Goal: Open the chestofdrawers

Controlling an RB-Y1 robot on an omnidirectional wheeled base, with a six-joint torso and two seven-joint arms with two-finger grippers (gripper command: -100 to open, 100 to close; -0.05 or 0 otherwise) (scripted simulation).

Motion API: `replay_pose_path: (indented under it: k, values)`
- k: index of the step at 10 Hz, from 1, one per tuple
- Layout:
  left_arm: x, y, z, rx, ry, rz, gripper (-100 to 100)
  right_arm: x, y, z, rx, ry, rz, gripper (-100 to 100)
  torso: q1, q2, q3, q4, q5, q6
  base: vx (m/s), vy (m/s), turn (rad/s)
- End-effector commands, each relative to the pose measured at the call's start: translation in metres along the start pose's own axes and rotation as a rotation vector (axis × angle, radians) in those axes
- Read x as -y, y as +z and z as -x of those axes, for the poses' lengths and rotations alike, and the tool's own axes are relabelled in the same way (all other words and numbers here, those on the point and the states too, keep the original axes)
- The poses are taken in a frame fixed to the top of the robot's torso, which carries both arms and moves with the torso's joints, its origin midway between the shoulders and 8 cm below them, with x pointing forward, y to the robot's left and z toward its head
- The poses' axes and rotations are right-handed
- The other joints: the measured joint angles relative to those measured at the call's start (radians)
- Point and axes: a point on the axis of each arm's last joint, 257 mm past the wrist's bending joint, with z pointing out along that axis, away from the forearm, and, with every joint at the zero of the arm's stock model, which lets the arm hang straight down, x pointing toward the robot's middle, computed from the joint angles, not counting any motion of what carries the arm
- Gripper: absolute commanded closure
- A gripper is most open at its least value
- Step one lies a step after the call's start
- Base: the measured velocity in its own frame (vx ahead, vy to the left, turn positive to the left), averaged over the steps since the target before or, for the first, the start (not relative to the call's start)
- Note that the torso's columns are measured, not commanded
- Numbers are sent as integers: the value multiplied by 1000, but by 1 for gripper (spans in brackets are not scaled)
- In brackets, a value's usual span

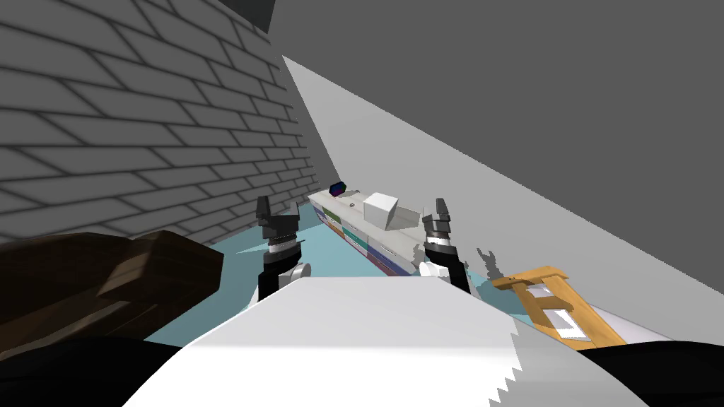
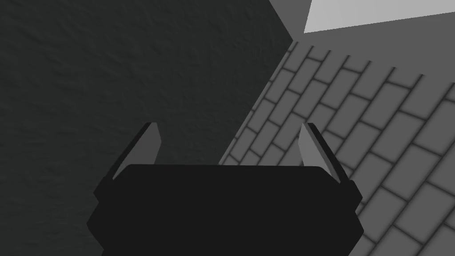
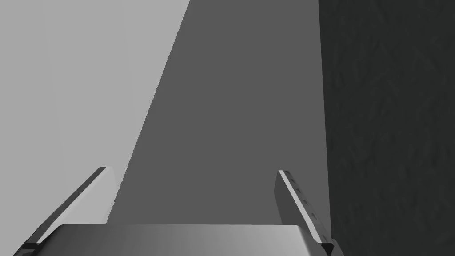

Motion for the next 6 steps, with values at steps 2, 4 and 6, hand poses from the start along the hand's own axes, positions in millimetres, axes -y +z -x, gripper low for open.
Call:
replay_pose_path:
  k: [2, 4, 6]
  values:
    - [0, 0, 0, 0, 0, 0, 0, 0, 0, 0, 0, 0, 0, 0, 0, 104, -209, 105, 0, 0, 0, 0, 0]
    - [0, 0, 0, 0, 0, 0, 0, 0, 0, 0, 0, 0, 0, 0, 0, 248, -497, 248, 0, 0, 0, 0, 0]
    - [0, 0, 0, 0, 0, 0, 0, 0, 0, 0, 0, 0, 0, 0, 0, 396, -792, 396, 0, 0, 0, 0, 0]
